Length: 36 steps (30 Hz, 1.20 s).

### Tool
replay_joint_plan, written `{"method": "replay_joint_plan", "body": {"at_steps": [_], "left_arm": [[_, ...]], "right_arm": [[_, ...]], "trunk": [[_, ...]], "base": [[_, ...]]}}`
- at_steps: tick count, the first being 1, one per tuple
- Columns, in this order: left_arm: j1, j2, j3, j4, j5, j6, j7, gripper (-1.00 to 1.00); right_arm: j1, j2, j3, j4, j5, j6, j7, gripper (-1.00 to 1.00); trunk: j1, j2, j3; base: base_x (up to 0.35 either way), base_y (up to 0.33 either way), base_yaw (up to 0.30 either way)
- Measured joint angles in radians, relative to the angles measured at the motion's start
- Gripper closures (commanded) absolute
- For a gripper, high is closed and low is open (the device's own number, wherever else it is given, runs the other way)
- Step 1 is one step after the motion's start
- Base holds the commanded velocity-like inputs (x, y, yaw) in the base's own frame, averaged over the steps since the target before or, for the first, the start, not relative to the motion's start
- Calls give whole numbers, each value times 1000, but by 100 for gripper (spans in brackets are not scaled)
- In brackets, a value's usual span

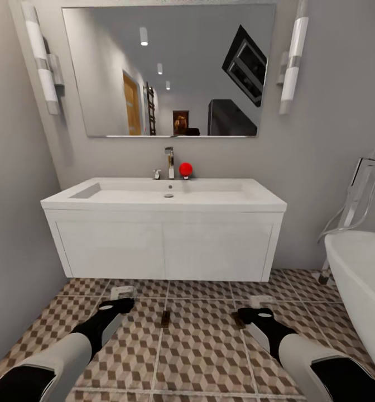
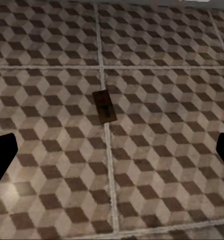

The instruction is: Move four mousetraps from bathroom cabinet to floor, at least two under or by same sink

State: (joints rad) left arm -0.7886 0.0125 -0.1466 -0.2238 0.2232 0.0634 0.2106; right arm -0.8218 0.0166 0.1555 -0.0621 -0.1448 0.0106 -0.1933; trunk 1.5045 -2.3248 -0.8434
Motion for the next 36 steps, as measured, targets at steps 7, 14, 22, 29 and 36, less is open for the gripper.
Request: {"method": "replay_joint_plan", "body": {"at_steps": [7,14,22,29,36], "left_arm": [[0,20,0,140,49,-2,1,-100],[4,33,0,205,103,-3,1,-100],[23,53,0,218,135,-2,1,-100],[76,65,0,220,139,-2,1,-100],[156,66,1,221,140,-2,1,-100]], "right_arm": [[2,-22,0,76,-11,1,-3,-100],[40,-49,-1,91,-44,-1,-4,-100],[161,-83,-1,94,-62,-5,-1,-100],[238,-94,-1,94,-65,-6,0,-100],[334,-97,-1,94,-66,-7,0,-100]], "trunk": [[-27,49,22],[-54,98,44],[-84,154,69],[-111,203,91],[-138,252,113]], "base": [[0,0,0],[0,0,0],[0,0,0],[0,0,0],[0,0,0]]}}
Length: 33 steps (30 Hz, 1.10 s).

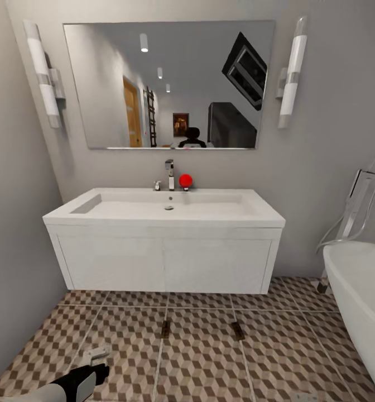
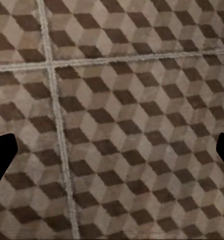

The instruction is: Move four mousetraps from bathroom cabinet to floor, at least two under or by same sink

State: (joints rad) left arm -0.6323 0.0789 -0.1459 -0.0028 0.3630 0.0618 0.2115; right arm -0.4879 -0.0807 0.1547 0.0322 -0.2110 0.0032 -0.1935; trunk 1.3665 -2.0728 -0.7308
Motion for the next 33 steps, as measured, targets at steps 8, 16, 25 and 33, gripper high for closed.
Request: {"method": "replay_joint_plan", "body": {"at_steps": [8,16,25,33], "left_arm": [[108,-1,0,0,0,-1,-1,-100],[263,-6,1,0,-2,-28,-68,-100],[342,-7,0,0,-4,-65,-88,-100],[386,-27,-1,0,-3,-68,-90,-100]], "right_arm": [[124,0,1,0,0,0,0,-100],[262,15,1,0,2,-1,2,-100],[323,35,4,0,4,-11,12,-100],[367,61,4,-2,9,-104,20,-100]], "trunk": [[-31,56,25],[-61,112,50],[-96,175,78],[-127,231,104]], "base": [[0,0,0],[0,0,0],[0,0,0],[0,0,0]]}}
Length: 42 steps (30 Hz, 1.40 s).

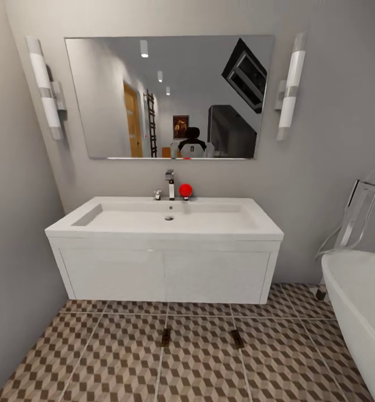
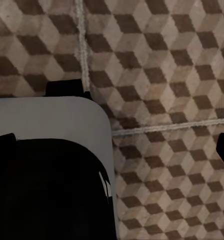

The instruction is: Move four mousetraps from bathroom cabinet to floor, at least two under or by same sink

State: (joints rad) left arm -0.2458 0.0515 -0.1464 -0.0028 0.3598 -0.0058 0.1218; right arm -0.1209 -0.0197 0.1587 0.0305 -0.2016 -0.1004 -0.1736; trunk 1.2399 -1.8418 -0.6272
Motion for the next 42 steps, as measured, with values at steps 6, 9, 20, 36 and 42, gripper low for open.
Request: {"method": "replay_joint_plan", "body": {"at_steps": [6,9,20,36,42], "left_arm": [[27,-7,0,0,-1,-1,0,-100],[32,-9,0,0,-1,-2,0,-100],[43,-16,0,-1,-1,-36,0,-100],[44,-17,0,-1,-1,-40,-1,-100],[44,-21,0,-1,-1,-41,-2,-100]], "right_arm": [[1,0,-1,0,-3,-4,0,-100],[1,0,-1,0,-6,-5,0,-100],[1,1,-1,0,-9,-7,-1,-100],[1,1,-1,0,-9,-7,0,-100],[1,0,-1,0,-8,-6,0,-100]], "trunk": [[-23,42,19],[-35,63,28],[-77,140,63],[-138,252,113],[-161,294,132]], "base": [[0,0,0],[0,0,0],[0,0,0],[0,0,0],[0,0,0]]}}
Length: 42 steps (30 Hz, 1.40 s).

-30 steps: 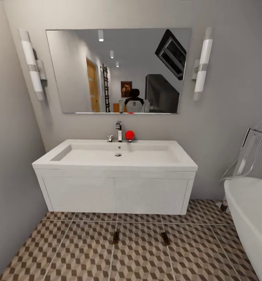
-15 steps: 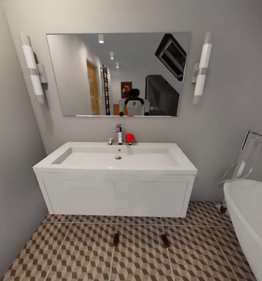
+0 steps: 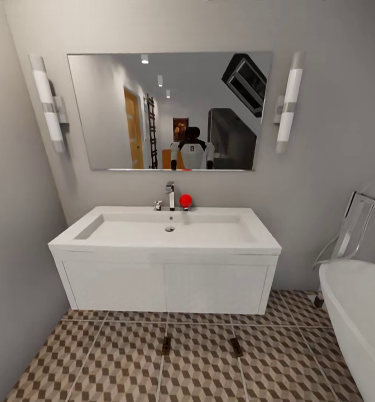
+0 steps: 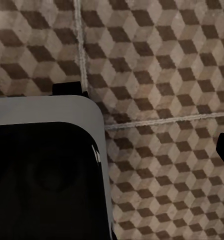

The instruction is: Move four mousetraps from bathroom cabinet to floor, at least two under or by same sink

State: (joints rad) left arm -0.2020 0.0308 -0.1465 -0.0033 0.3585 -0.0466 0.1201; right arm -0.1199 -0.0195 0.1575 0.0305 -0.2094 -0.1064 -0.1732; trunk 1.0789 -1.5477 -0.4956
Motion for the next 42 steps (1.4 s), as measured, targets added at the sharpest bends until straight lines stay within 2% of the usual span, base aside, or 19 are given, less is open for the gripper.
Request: {"method": "replay_joint_plan", "body": {"at_steps": [14,26,35,42], "left_arm": [[0,-1,0,0,1,0,0,-100],[1,-1,1,0,3,0,0,-100],[1,-1,0,0,2,0,0,-100],[0,-3,1,0,2,0,1,-100]], "right_arm": [[0,1,1,0,7,1,0,-100],[0,2,3,0,11,5,0,-100],[0,4,5,0,32,7,0,-100],[0,7,6,0,73,7,-1,-100]], "trunk": [[-54,98,44],[-100,182,82],[-100,182,82],[-100,182,82]], "base": [[0,0,21],[0,0,221],[0,0,272],[0,0,281]]}}
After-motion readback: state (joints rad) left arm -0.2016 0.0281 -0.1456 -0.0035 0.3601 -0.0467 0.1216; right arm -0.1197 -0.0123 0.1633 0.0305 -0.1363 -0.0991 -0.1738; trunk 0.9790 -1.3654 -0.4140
